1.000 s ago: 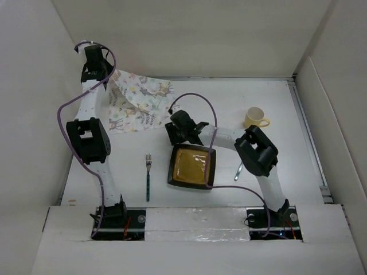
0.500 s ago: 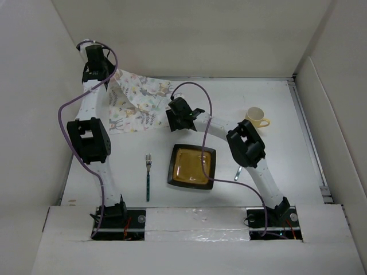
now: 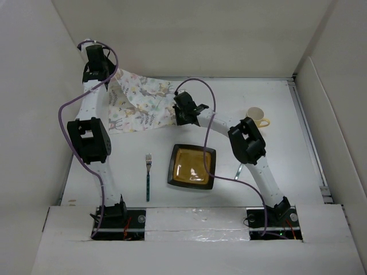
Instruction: Set the dinner table for one person
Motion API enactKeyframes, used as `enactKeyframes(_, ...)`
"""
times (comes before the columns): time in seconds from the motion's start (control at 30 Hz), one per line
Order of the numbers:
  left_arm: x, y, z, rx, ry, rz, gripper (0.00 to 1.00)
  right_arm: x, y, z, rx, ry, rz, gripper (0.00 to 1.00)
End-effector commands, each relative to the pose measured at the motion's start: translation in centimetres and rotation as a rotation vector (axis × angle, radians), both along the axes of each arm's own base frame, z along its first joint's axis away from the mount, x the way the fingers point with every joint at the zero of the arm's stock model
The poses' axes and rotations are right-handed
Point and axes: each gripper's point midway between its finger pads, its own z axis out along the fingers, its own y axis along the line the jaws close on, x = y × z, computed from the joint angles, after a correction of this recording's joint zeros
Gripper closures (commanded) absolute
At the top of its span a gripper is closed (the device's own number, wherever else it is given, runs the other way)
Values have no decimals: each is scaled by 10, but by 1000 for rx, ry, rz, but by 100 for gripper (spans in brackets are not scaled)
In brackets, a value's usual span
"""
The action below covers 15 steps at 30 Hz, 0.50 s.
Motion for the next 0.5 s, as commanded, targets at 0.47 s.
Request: enactKeyframes(0.47,-28,-27,47,-94,-122,-105,100,19,-83,155,206,-236,-24,92)
